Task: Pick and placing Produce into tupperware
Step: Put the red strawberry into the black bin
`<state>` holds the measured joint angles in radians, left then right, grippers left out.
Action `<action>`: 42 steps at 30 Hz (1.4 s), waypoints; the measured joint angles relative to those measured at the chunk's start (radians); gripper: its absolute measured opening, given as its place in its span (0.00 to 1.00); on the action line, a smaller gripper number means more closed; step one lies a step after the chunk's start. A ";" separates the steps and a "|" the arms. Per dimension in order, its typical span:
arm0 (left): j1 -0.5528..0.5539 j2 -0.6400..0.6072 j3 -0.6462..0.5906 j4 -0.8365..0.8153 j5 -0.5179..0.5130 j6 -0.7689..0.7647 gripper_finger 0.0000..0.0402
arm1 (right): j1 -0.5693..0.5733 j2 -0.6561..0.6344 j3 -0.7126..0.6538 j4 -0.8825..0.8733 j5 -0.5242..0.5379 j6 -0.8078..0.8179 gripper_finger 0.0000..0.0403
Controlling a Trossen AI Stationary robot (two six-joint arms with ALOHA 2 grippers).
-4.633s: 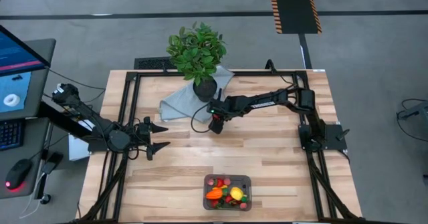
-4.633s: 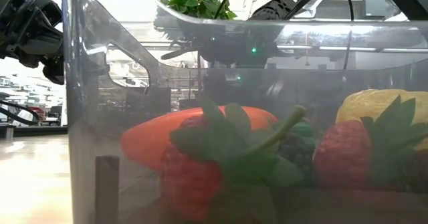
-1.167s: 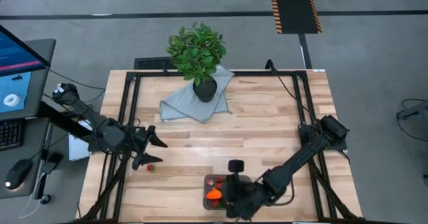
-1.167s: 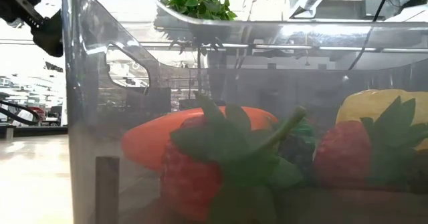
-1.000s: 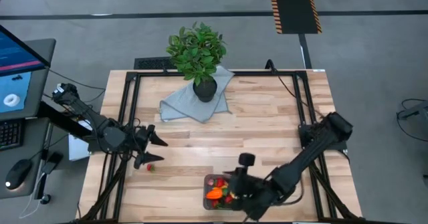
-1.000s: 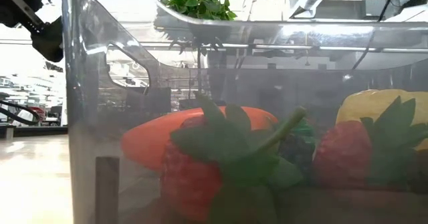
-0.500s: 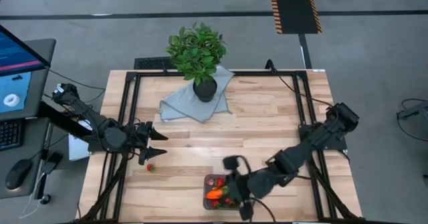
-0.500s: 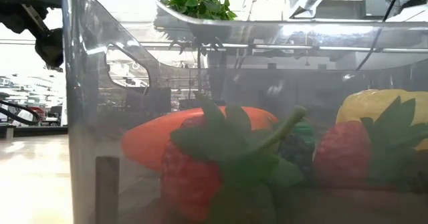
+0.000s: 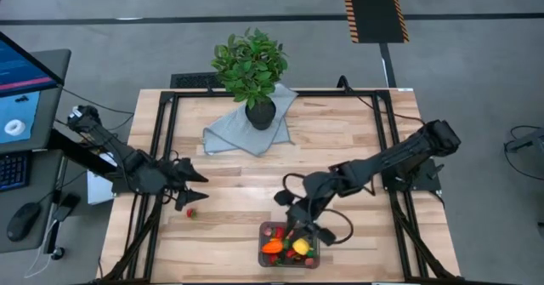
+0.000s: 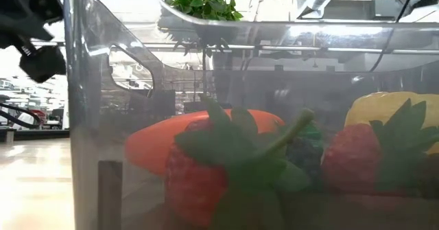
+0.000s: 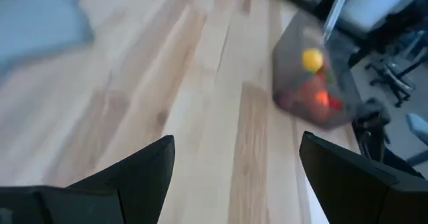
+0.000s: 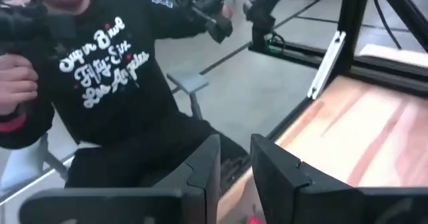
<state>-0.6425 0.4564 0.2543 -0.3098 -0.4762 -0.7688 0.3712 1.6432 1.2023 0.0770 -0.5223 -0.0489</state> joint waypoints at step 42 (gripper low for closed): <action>-0.418 0.466 0.004 -0.126 0.150 -0.646 0.77 | 0.144 -0.381 -0.890 0.750 0.447 0.325 0.27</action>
<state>-1.0610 0.9222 0.2579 -0.4359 -0.3263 -1.4144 0.5148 1.2617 0.3119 0.8265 -0.0750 0.2757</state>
